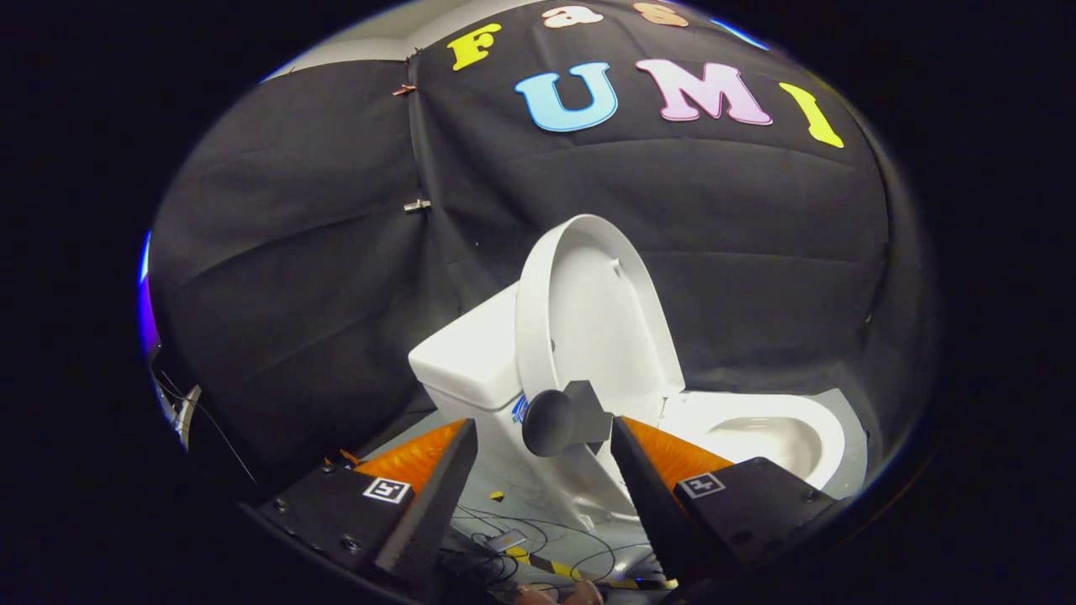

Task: Open the toilet lid.

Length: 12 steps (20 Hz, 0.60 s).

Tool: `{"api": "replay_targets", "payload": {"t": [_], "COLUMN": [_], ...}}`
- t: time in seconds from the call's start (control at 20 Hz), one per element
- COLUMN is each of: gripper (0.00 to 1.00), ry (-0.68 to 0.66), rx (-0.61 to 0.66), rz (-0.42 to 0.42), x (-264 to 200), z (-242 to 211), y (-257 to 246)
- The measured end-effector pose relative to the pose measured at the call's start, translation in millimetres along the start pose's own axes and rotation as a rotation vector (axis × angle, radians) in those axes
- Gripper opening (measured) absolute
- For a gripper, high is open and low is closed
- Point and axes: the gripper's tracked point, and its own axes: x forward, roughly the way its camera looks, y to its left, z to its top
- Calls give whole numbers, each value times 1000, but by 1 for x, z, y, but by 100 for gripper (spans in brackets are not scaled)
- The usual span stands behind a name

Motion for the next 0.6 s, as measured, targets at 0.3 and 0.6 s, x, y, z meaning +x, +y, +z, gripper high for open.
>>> {"api": "replay_targets", "payload": {"t": [0.3, 0.6], "gripper": [99, 99], "ry": [-102, -222], "rx": [-41, -63], "rz": [-7, -38], "x": [-32, -86], "z": [47, 106], "y": [-5, -31]}}
